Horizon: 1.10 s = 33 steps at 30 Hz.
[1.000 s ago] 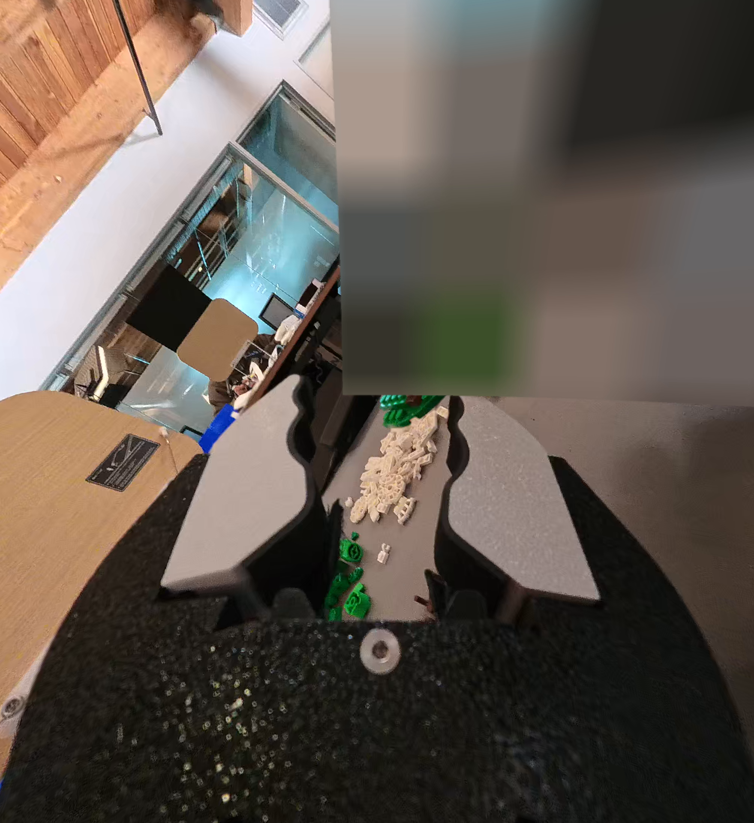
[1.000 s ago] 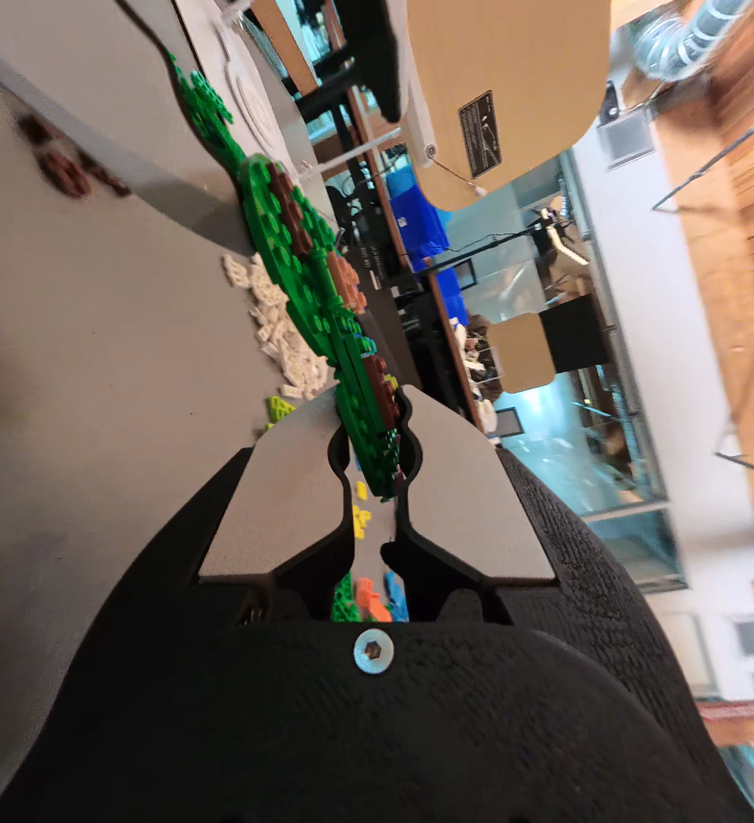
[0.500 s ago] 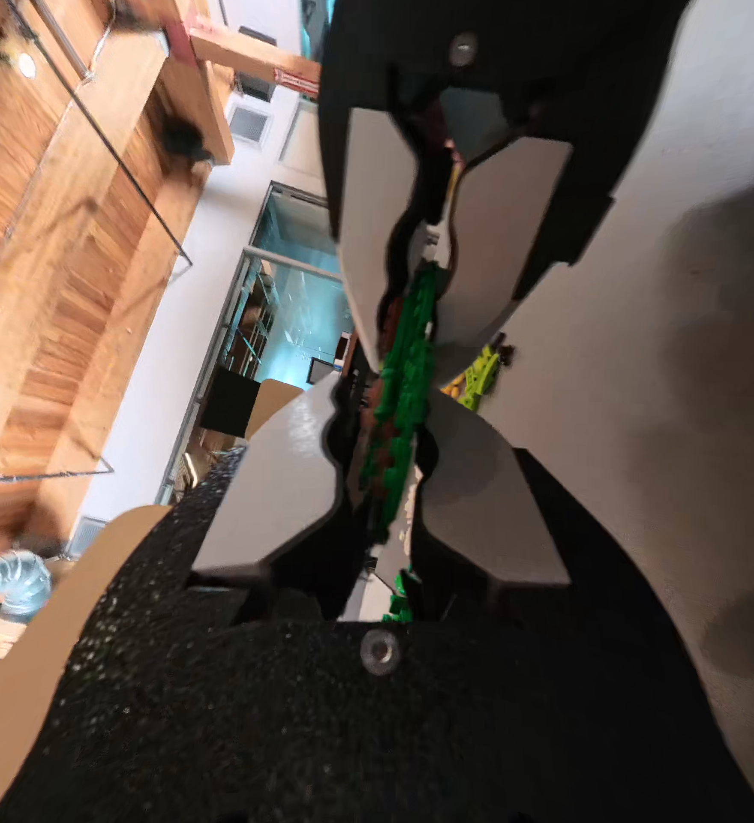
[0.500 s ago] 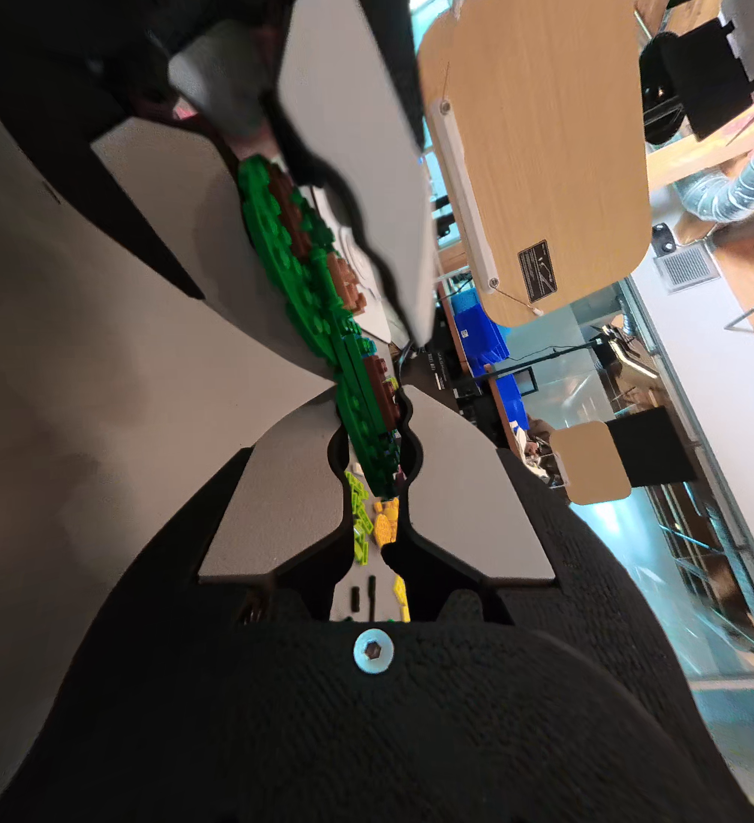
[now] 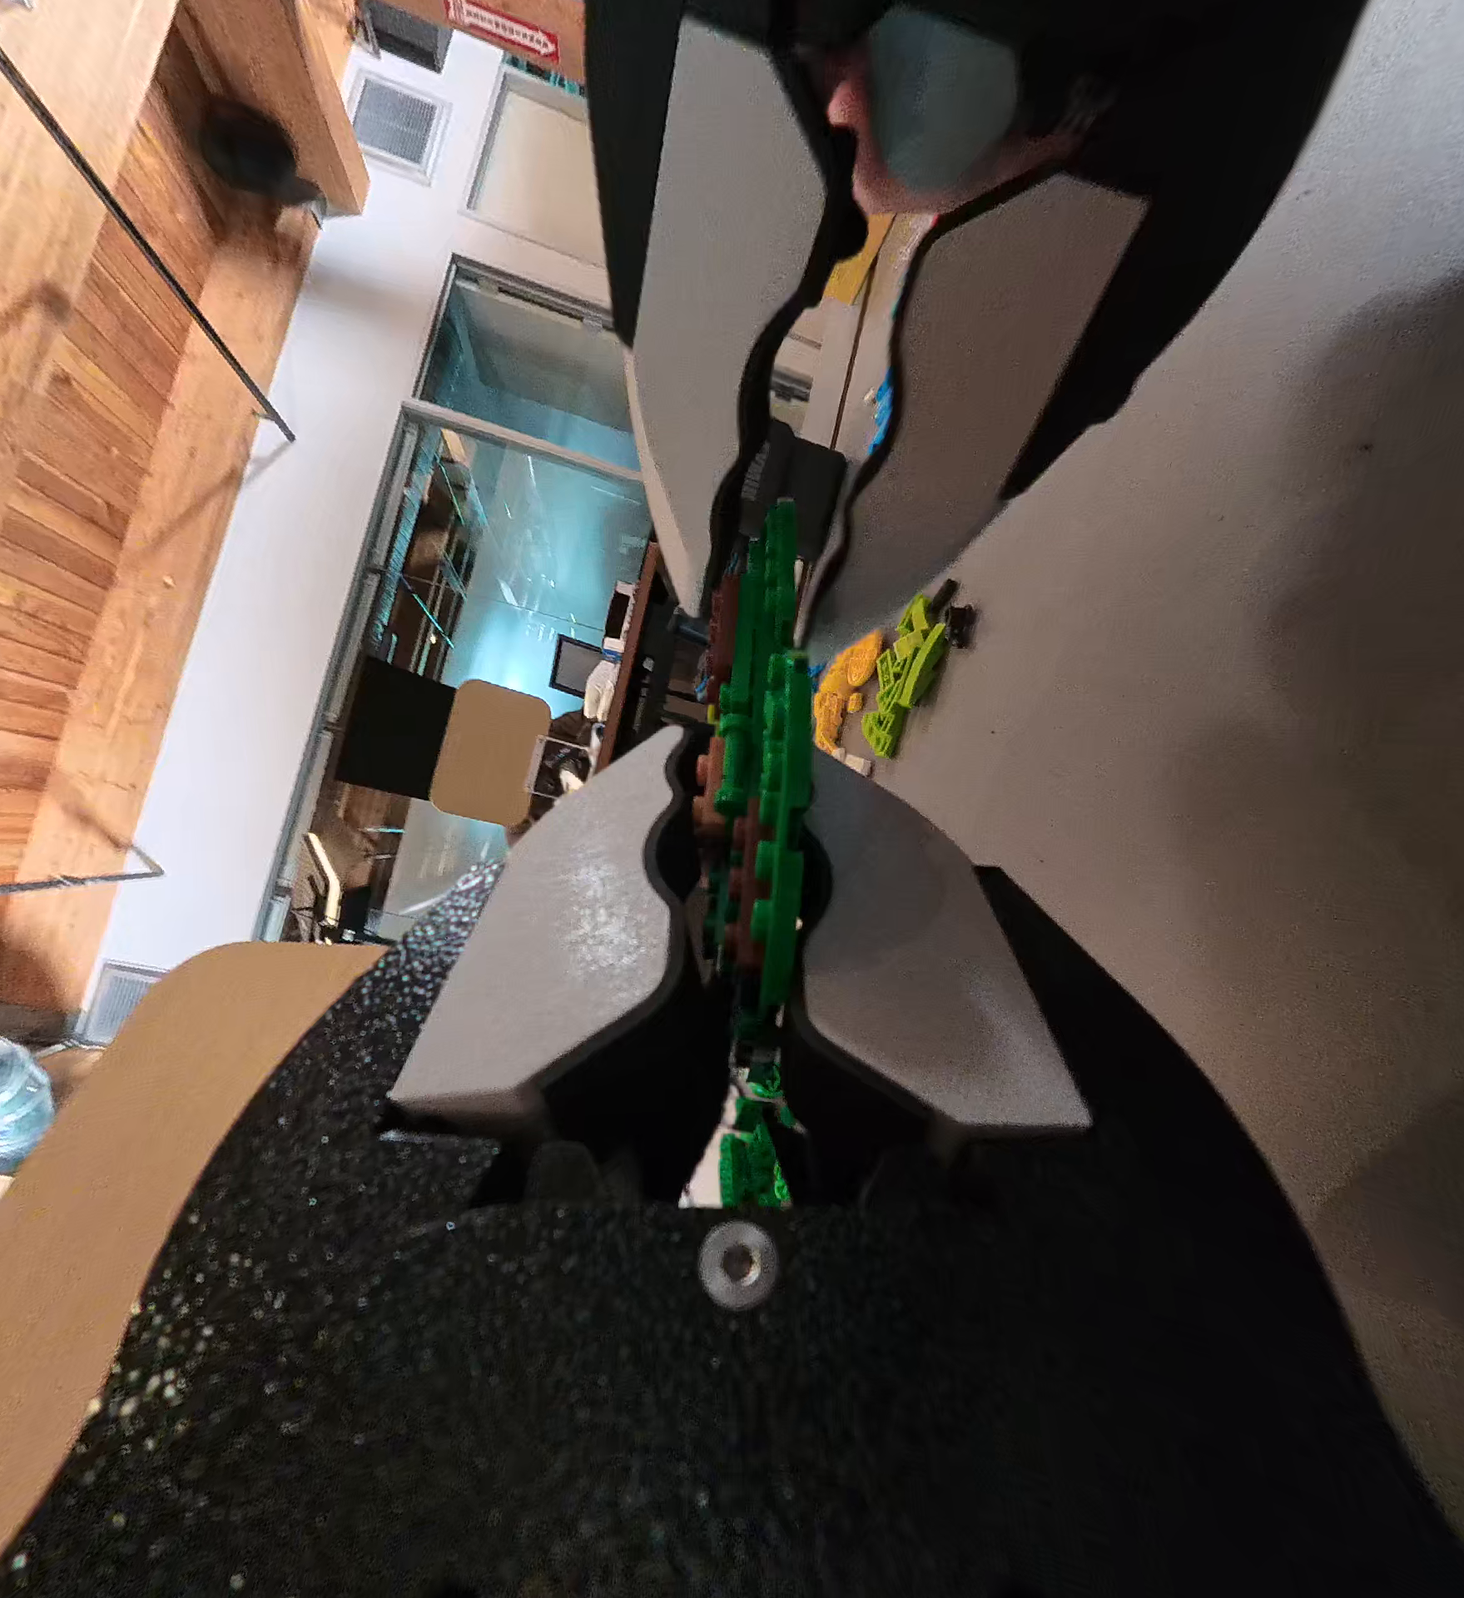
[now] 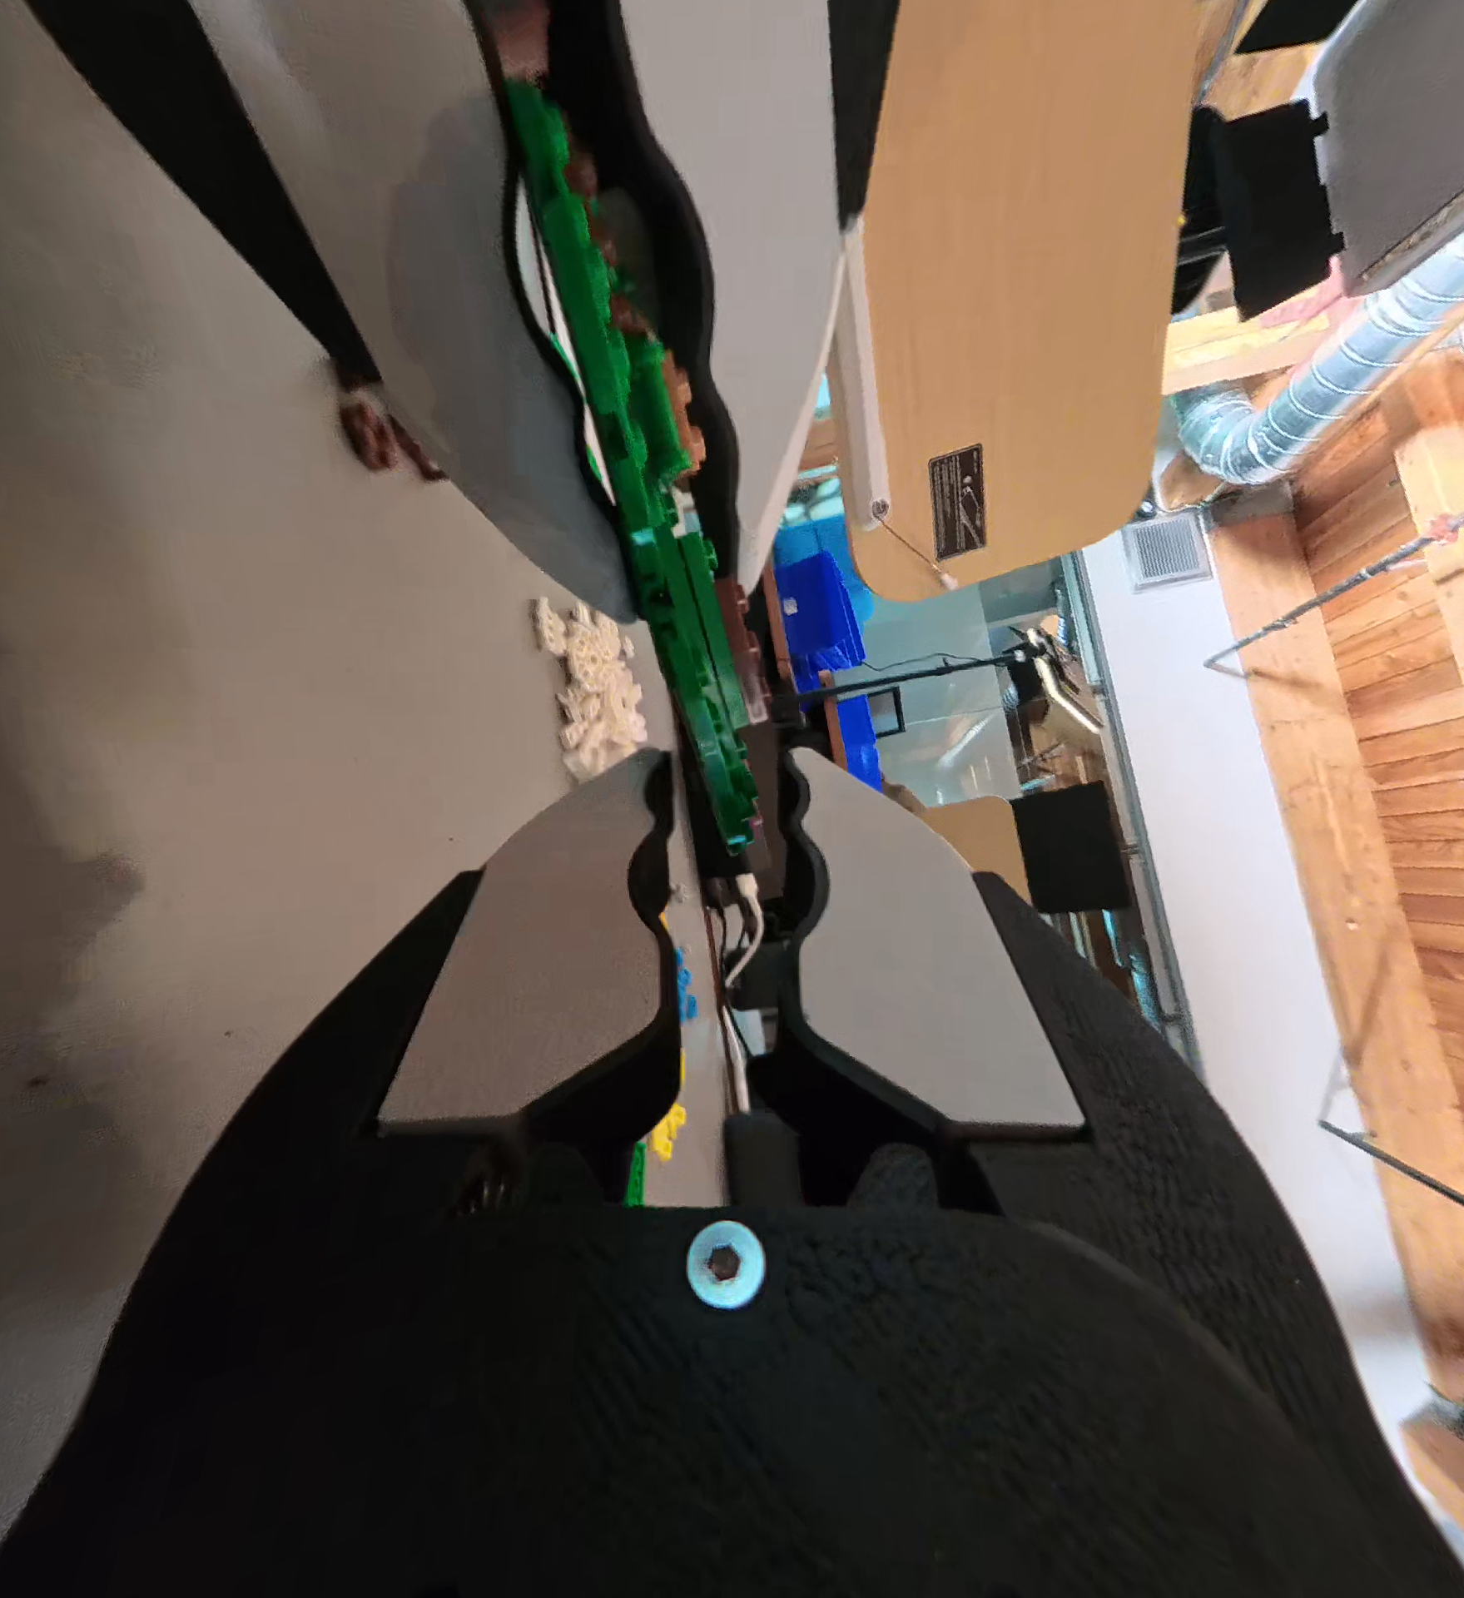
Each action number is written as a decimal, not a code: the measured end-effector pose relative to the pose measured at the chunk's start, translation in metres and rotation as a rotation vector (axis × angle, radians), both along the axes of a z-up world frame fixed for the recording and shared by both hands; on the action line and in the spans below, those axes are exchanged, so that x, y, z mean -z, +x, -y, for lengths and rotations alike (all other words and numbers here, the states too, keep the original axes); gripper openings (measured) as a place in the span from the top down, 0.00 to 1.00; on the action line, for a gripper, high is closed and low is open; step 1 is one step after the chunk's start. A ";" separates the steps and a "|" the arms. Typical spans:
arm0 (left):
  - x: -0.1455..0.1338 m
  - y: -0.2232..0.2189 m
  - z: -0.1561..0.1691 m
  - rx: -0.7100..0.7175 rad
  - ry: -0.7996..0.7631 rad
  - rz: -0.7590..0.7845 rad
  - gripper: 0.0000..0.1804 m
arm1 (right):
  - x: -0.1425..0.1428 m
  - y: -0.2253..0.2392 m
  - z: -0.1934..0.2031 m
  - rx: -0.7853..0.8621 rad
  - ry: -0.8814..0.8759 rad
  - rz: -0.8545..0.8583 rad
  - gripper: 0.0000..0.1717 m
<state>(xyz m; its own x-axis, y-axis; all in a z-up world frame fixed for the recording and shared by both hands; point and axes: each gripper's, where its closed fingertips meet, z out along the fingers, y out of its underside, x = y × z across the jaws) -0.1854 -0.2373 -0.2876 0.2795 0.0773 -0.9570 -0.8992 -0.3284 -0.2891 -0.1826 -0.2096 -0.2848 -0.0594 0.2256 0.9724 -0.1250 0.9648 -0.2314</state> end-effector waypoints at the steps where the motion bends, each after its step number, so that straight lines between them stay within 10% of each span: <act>1: 0.000 0.002 0.000 0.005 0.002 -0.020 0.91 | -0.001 -0.001 -0.002 0.018 0.008 -0.015 0.92; 16: -0.023 -0.001 0.006 -0.018 0.157 0.097 0.91 | -0.023 -0.004 0.001 0.059 -0.427 0.005 0.91; 33: -0.013 0.000 0.005 0.048 0.108 0.204 0.91 | -0.017 0.005 -0.004 -0.032 -0.192 -0.024 0.91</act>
<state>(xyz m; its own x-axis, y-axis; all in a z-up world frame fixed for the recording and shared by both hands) -0.1854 -0.2425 -0.2750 0.4722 0.1584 -0.8671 -0.8322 -0.2442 -0.4978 -0.1776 -0.2059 -0.2678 -0.0464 0.4052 0.9131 -0.1627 0.8988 -0.4071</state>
